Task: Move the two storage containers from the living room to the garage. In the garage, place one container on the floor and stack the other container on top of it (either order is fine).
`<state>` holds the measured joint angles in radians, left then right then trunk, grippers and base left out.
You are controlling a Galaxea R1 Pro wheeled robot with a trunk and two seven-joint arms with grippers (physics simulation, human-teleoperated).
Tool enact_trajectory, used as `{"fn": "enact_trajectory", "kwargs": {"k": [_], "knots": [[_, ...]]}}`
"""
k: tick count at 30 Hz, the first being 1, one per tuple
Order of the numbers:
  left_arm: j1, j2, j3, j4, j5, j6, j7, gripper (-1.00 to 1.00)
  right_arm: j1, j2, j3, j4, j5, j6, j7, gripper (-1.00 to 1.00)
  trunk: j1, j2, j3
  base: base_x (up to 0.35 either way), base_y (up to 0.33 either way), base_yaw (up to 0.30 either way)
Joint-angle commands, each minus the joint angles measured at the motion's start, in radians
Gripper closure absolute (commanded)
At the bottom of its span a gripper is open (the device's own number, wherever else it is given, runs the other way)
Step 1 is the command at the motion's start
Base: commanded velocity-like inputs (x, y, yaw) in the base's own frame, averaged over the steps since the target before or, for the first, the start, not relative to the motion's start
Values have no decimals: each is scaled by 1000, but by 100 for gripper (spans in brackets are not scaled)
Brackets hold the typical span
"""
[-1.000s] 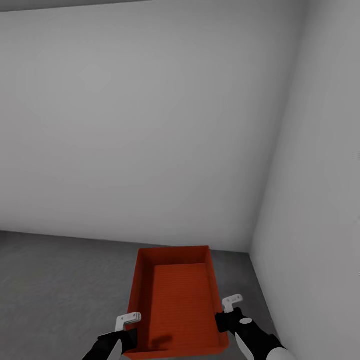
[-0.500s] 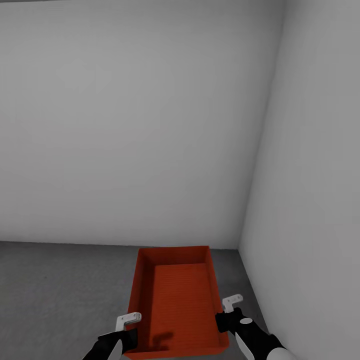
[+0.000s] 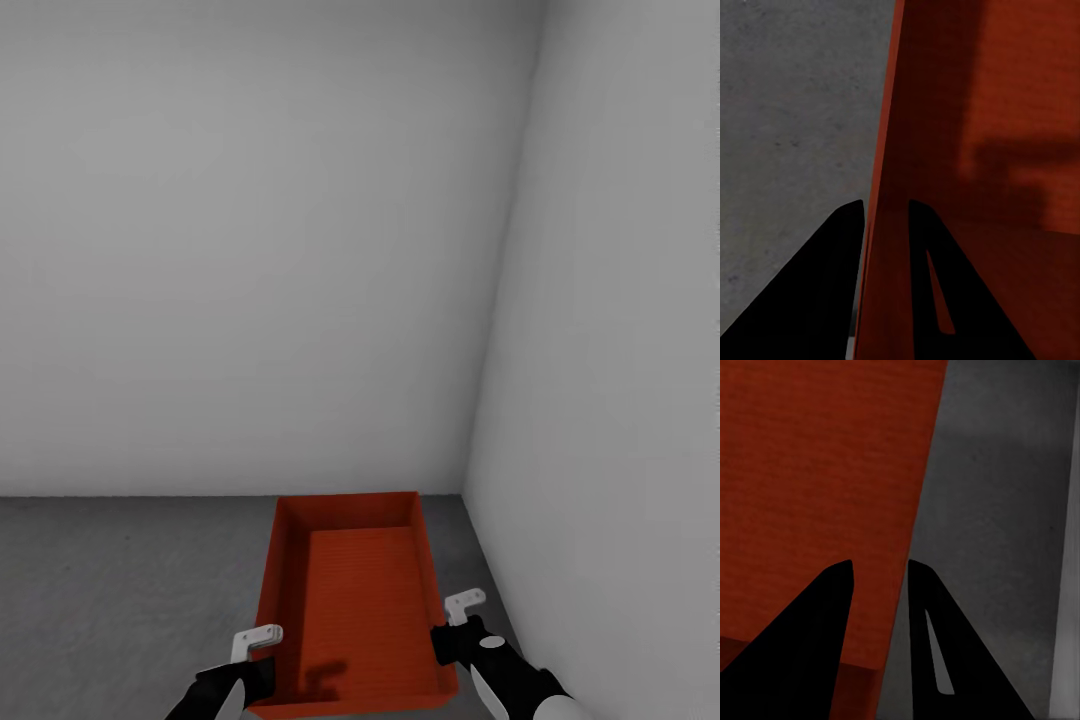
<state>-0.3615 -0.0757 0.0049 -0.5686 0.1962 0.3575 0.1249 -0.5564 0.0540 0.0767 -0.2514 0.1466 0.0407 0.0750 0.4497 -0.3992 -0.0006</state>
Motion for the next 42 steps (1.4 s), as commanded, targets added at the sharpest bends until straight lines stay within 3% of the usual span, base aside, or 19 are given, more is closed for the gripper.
{"fn": "enact_trajectory", "kwargs": {"k": [1,24,33,42], "knots": [[1,-1,0,1,-7,8,12,100,0,39,1,-5,-1,-5,32,100,0,-1,0,0,0,-33],[1,-1,0,1,-7,8,12,100,0,39,1,-5,-1,-5,31,100,0,-1,0,0,0,-1],[1,-1,0,1,-7,8,12,100,0,40,1,-5,0,-5,32,100,0,-1,0,0,0,210],[1,-1,0,1,-7,8,12,100,0,40,1,-5,0,-5,32,100,0,-1,0,1,0,30]]}}
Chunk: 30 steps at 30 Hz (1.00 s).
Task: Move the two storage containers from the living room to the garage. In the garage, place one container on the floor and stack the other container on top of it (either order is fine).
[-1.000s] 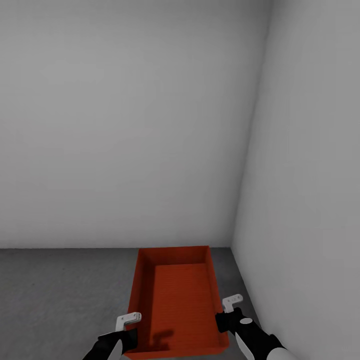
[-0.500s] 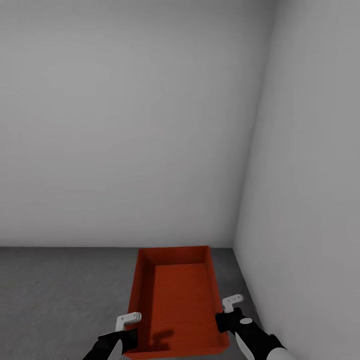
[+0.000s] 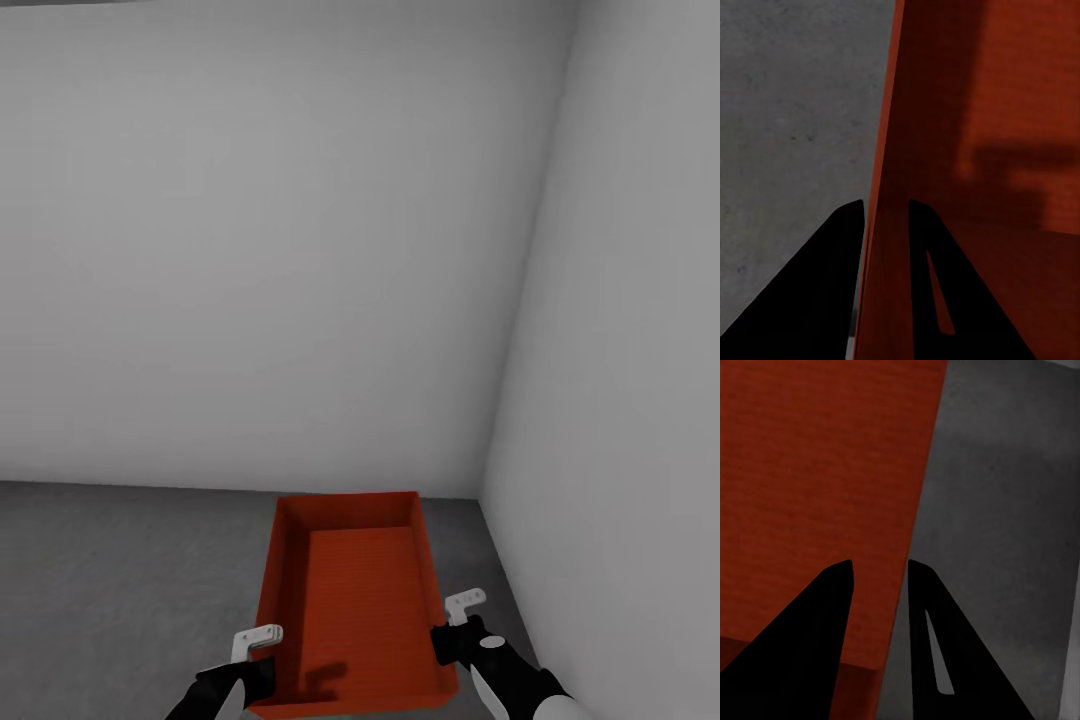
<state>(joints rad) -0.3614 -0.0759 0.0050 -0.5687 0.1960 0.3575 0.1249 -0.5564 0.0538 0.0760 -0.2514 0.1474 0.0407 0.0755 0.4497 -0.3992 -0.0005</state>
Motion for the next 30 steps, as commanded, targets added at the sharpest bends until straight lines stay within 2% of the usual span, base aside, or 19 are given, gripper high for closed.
{"fn": "enact_trajectory", "kwargs": {"k": [1,22,30], "knots": [[1,-1,0,1,-7,8,12,100,0,40,2,-5,-1,-5,31,100,0,-1,0,26,0,2],[1,1,0,1,-7,8,12,100,0,40,2,-5,-1,-5,31,100,0,-1,0,298,0,0],[1,0,0,1,-8,8,12,100,0,40,2,-5,-1,-5,31,100,0,-1,0,32,-3,0]]}}
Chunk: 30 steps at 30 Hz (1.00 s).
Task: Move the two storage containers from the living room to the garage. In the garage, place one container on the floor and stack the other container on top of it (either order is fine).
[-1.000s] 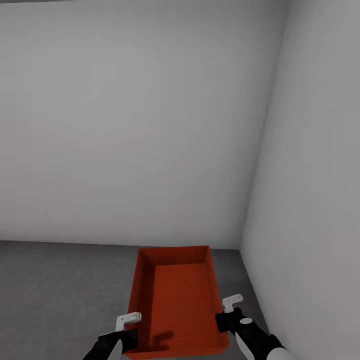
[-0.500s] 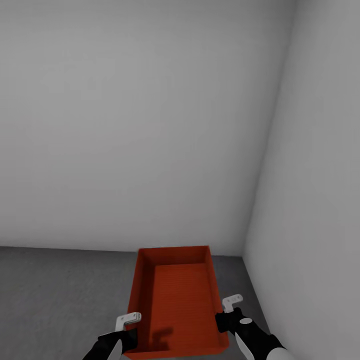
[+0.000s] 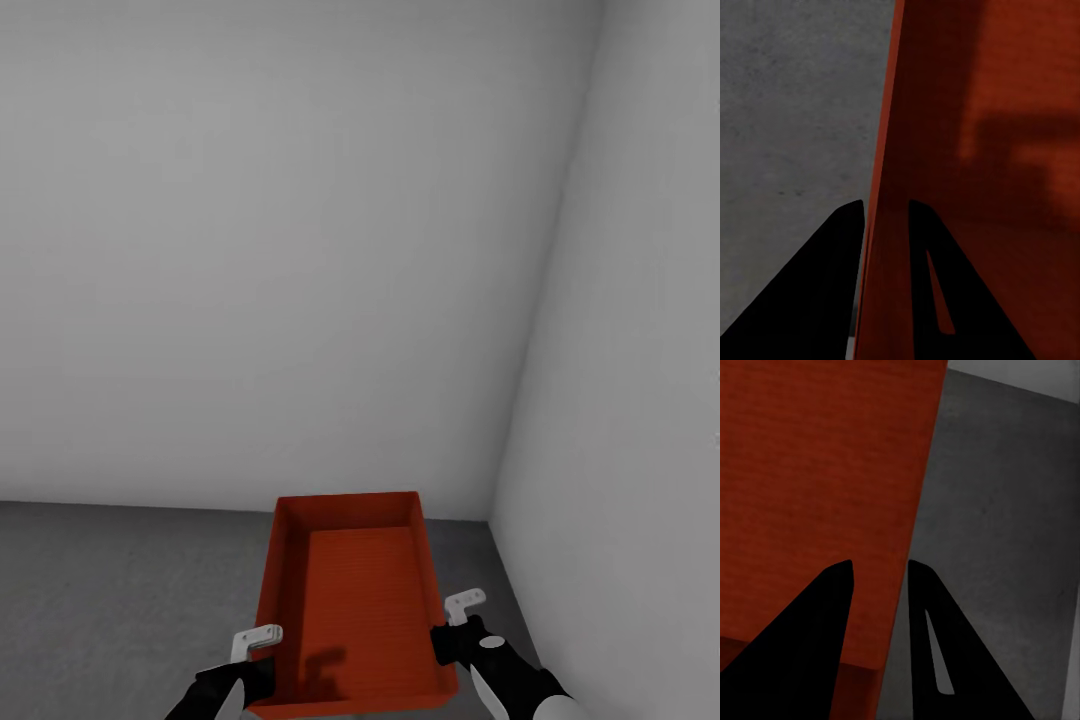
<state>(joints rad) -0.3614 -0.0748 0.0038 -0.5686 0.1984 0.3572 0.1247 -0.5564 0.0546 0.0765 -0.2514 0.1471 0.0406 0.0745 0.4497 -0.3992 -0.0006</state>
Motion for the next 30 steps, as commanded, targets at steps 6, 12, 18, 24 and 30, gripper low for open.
{"fn": "enact_trajectory", "kwargs": {"k": [6,12,18,24,30], "knots": [[1,-2,1,1,-10,8,12,100,0,39,2,-5,-1,-5,32,100,0,-1,0,1,-167,0],[1,-2,1,1,-10,8,12,100,0,39,2,-5,0,-6,33,100,0,-1,0,0,-28,0],[1,-2,1,1,-10,8,12,100,0,39,2,-5,-1,-7,33,100,0,-1,0,0,-1,0],[1,-2,1,1,-10,8,12,100,0,39,2,-5,0,-7,33,100,0,-1,0,0,0,0],[1,-3,1,1,-10,8,12,100,0,39,2,-5,-1,-7,32,100,0,-1,0,2,0,0]]}}
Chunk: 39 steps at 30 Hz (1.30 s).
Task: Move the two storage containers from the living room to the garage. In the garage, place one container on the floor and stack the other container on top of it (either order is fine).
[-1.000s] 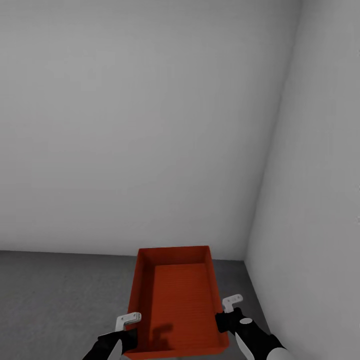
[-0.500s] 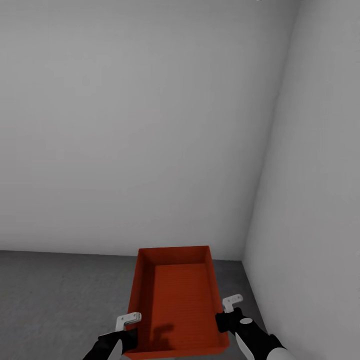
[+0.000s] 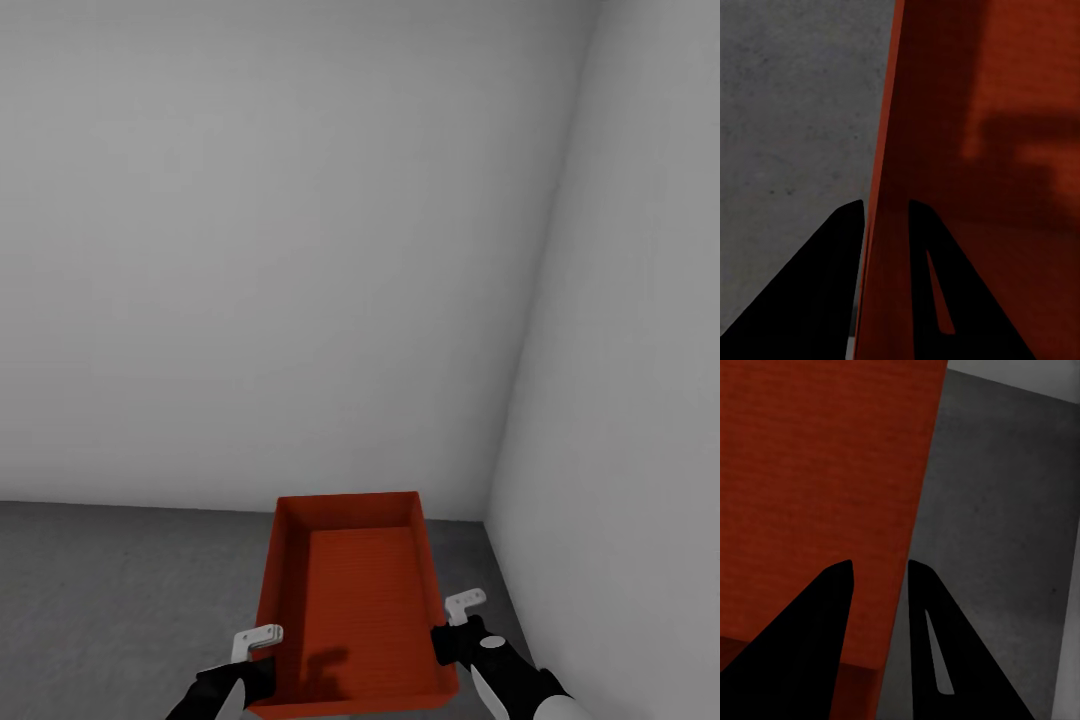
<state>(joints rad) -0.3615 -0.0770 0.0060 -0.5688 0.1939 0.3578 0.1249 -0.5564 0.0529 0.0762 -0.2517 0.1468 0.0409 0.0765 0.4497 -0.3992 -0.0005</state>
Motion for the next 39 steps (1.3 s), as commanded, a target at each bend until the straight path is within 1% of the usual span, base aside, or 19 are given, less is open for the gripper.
{"fn": "enact_trajectory", "kwargs": {"k": [1,18,39], "knots": [[1,-1,-1,1,-5,7,12,100,0,41,2,-5,-1,-7,30,100,0,-1,0,67,0,0],[1,-1,-1,1,-5,7,12,100,0,40,2,-5,-1,-6,30,100,0,-1,0,270,0,0],[1,0,-1,1,-5,7,12,100,0,40,1,-5,-1,-7,31,100,0,-1,0,10,0,0]]}}
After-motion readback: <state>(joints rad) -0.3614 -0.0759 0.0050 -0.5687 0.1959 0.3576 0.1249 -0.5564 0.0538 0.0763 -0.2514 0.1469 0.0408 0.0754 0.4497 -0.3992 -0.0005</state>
